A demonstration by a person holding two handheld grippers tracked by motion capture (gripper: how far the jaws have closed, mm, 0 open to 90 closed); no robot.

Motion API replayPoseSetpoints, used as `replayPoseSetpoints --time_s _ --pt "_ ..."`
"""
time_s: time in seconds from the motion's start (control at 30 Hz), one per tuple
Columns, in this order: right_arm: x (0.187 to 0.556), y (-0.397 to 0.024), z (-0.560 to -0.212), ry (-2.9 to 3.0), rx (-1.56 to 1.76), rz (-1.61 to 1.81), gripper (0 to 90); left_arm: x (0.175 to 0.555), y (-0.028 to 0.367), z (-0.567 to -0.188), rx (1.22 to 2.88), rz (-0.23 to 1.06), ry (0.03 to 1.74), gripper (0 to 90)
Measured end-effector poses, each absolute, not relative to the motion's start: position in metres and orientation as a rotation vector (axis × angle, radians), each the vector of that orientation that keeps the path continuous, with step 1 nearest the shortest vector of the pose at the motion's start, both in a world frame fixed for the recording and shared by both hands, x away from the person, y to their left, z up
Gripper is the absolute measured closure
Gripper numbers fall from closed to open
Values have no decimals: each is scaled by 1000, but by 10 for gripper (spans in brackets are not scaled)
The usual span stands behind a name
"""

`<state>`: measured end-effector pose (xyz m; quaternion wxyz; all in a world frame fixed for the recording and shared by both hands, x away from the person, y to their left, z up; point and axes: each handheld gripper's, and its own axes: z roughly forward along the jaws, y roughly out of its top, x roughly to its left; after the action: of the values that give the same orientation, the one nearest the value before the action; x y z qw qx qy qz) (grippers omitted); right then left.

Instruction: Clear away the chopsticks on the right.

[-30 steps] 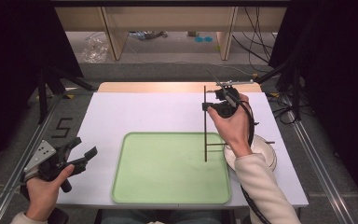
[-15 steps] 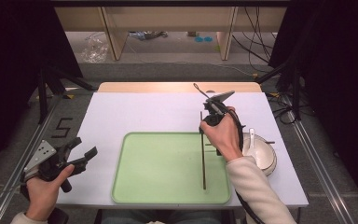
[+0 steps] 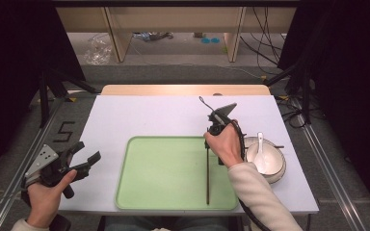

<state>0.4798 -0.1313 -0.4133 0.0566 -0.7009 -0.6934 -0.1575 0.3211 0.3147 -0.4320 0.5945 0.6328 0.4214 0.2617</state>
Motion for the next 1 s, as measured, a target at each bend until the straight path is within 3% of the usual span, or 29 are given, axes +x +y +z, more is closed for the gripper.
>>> replayPoseSetpoints --time_s 0.73,1.0 --pt "479 -125 -436 -2176 -2109 -353 871 321 315 -432 1472 607 978 210" --pt "475 -119 -426 -2225 -2138 -401 791 321 315 -432 1470 606 976 210"
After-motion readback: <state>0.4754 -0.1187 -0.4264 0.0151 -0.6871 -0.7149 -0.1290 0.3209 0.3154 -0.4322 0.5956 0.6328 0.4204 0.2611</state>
